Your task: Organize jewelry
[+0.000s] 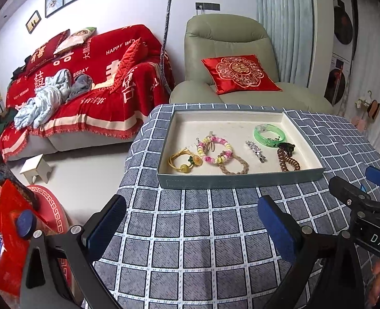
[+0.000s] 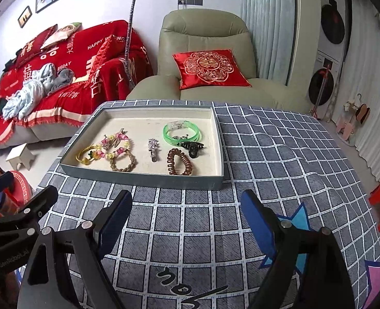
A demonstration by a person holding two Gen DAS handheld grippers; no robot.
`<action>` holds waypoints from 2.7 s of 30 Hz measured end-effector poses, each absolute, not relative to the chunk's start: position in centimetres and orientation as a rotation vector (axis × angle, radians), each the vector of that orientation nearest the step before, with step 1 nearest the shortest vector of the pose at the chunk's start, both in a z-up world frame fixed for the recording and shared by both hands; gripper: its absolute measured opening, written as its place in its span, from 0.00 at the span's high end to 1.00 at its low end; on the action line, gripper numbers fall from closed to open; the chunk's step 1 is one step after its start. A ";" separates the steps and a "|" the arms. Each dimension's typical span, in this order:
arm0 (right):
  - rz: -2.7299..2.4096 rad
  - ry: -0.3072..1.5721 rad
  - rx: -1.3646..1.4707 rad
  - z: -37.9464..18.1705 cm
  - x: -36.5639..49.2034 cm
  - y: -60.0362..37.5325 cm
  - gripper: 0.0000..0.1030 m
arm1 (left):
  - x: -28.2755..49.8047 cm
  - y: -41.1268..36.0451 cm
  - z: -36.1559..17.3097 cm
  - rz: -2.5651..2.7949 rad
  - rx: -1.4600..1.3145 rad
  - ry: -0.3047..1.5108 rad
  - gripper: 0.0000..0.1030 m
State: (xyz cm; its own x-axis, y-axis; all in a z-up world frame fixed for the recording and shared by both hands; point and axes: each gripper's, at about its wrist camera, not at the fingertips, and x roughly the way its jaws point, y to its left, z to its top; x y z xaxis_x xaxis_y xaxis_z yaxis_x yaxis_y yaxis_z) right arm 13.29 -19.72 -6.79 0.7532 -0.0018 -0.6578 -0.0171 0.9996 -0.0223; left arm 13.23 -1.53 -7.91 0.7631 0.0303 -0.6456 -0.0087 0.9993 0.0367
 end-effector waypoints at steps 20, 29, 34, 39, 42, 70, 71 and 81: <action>0.009 0.714 -0.021 -6.4 12.6 -20.1 0.14 | 12.3 -2.3 -7.4 0.017 0.042 0.704 0.00; 0.008 0.713 -0.022 -6.3 12.7 -20.0 0.14 | 12.3 -2.4 -7.5 0.017 0.038 0.712 0.00; 0.007 0.711 -0.023 -6.3 12.6 -20.0 0.14 | 12.3 -2.4 -7.4 0.018 0.035 0.712 0.00; 0.008 0.710 -0.023 -6.2 12.6 -20.1 0.14 | 12.3 -2.3 -7.4 0.018 0.036 0.712 0.00; 0.009 0.710 -0.022 -6.1 12.6 -20.1 0.14 | 12.3 -2.4 -7.4 0.017 0.036 0.711 0.00; 0.008 0.709 -0.022 -5.9 12.6 -20.1 0.14 | 12.2 -2.6 -7.7 0.017 0.030 0.722 0.00; 0.009 0.709 -0.023 -5.9 12.6 -20.1 0.14 | 12.2 -2.6 -7.8 0.017 0.029 0.723 0.00; 0.008 0.709 -0.021 -6.0 12.6 -20.0 0.14 | 12.2 -2.5 -7.9 0.015 0.030 0.724 0.00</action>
State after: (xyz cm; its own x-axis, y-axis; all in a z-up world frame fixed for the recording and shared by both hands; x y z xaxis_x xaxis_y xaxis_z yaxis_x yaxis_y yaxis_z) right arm 12.61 -20.05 -5.98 0.7591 -0.0003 -0.6510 -0.0142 0.9998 -0.0170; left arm 12.20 -2.52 -7.90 0.7490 0.0242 -0.6622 -0.0035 0.9995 0.0325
